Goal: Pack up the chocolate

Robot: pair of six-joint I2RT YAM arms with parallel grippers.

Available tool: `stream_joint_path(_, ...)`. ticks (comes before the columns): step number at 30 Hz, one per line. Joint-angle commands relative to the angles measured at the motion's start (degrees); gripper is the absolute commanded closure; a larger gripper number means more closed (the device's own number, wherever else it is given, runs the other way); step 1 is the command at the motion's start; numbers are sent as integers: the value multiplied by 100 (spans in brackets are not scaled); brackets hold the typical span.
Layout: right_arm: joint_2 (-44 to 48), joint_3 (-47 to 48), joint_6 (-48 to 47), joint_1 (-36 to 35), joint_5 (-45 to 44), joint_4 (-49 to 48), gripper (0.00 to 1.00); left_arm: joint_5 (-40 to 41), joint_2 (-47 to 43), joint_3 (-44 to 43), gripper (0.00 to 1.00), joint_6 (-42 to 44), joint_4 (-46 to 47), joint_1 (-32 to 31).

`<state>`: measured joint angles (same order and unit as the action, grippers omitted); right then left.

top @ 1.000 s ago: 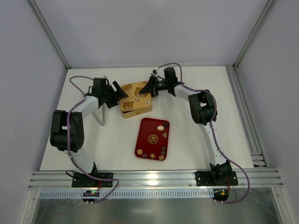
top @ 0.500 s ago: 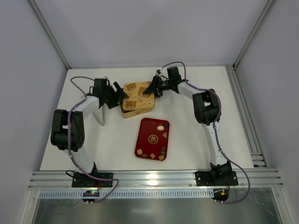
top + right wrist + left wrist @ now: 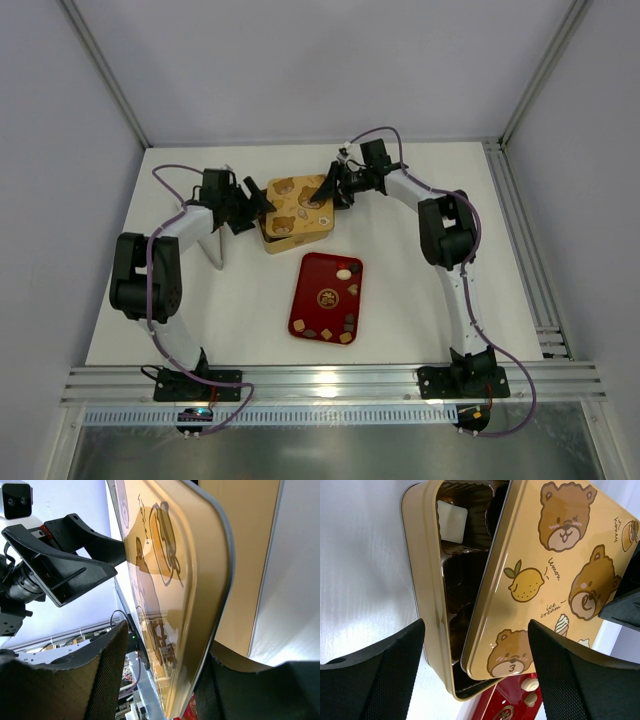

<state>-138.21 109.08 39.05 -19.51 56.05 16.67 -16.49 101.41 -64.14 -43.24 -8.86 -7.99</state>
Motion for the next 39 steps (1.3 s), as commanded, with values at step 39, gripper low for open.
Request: stream_joint_path(39,849,-80,-732,263,-824,908,44,-82,99,-108,19,88,-45,-45)
